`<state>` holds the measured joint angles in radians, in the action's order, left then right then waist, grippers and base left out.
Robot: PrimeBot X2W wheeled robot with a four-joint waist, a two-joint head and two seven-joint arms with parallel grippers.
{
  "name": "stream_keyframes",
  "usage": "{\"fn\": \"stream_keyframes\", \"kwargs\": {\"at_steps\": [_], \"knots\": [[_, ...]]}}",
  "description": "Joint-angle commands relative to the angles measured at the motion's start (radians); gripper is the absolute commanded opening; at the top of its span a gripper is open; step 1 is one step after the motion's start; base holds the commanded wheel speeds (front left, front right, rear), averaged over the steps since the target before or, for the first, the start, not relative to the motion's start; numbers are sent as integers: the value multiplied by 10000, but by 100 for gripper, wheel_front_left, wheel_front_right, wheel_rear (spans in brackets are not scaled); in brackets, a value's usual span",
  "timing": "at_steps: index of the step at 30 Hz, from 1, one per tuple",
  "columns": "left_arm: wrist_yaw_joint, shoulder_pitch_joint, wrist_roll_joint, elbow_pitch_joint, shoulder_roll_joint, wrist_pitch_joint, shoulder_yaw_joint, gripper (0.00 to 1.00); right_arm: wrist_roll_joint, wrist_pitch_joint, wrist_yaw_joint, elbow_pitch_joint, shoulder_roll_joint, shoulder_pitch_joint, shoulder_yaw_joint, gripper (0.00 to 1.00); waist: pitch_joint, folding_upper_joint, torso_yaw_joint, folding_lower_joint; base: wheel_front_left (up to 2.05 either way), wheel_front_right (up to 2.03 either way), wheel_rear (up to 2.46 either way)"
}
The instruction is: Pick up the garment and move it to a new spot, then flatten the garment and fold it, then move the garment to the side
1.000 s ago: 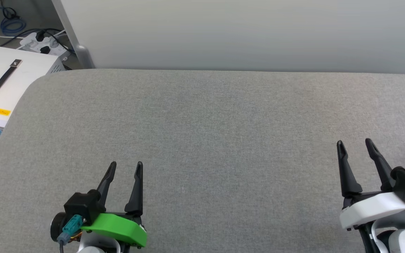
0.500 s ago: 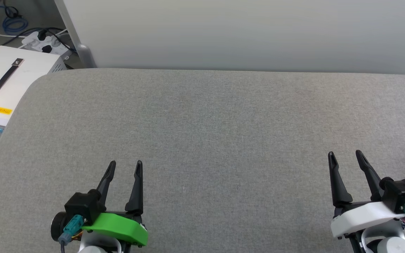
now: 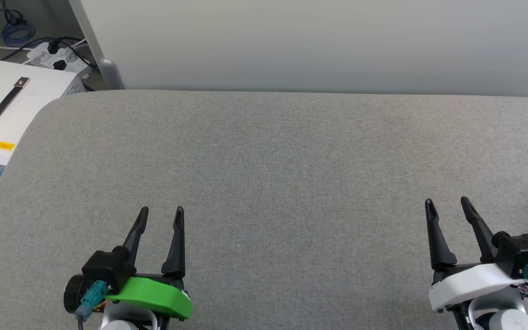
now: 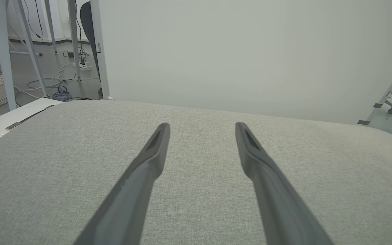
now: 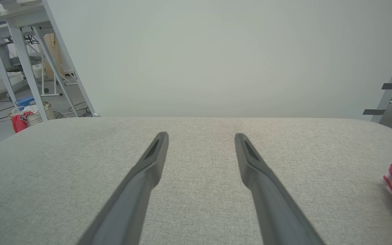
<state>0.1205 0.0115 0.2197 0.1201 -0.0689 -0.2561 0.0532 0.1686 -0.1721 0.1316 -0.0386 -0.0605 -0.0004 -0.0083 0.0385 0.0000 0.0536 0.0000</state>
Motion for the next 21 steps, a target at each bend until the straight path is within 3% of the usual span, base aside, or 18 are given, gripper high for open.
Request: {"fn": "stream_keyframes", "kwargs": {"at_steps": [1,2,3,21], "knots": [[77,-150,-81,-43,39,-57,-56,100,23,-80,-9,-19,42,-50,14,100,12,0,-1,0,0,0,0],[81,-145,-87,-69,47,-57,-63,100,28,-80,-9,-14,45,-57,19,100,28,0,-3,0,0,0,0],[21,0,-2,-36,10,0,-15,0,2,0,0,0,8,-1,17,0,27,0,-3,0,0,0,0],[-140,-9,-290,-183,30,357,-61,0,-224,234,-1,53,13,-1,33,0,-22,0,-76,0,0,0,0]]}}
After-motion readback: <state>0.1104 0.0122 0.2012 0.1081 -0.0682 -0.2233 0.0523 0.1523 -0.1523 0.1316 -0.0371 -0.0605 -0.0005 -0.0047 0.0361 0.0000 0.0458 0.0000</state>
